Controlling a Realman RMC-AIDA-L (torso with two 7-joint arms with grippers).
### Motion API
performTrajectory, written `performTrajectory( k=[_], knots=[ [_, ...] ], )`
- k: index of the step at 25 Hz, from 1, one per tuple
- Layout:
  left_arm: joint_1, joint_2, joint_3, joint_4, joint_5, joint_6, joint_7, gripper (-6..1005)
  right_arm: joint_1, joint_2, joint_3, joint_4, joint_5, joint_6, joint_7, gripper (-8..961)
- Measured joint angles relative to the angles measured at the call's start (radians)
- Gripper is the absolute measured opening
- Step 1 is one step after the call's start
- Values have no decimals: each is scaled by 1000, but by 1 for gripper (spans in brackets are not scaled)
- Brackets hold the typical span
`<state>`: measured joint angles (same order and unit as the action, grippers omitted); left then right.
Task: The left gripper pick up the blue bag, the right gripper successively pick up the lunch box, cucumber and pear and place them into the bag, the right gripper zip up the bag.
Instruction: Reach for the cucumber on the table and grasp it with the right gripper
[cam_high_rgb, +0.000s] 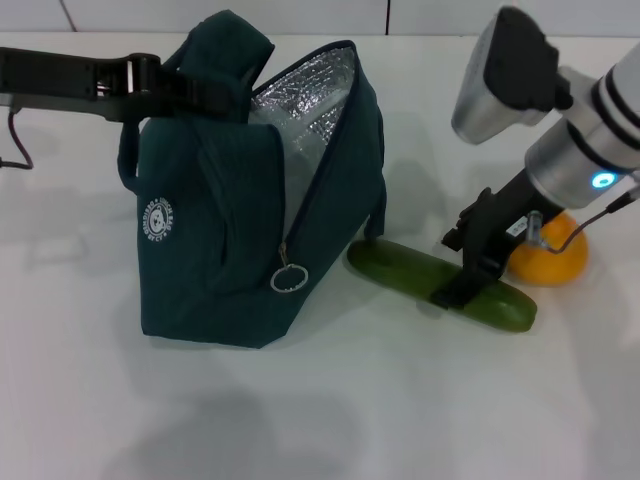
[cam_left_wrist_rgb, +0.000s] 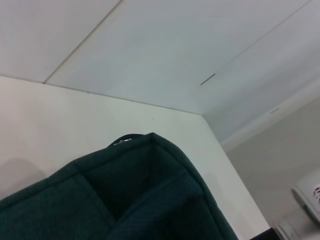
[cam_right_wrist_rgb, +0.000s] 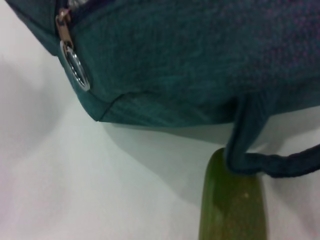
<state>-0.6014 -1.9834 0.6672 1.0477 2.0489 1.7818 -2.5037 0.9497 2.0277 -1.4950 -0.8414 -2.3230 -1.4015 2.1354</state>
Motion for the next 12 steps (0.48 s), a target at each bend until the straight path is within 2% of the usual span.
performTrajectory(
  k=[12],
  knots=[
    [0,0,0,0,3,-8,7,53,-9,0,-95,50,49,102,-1,787]
  ],
)
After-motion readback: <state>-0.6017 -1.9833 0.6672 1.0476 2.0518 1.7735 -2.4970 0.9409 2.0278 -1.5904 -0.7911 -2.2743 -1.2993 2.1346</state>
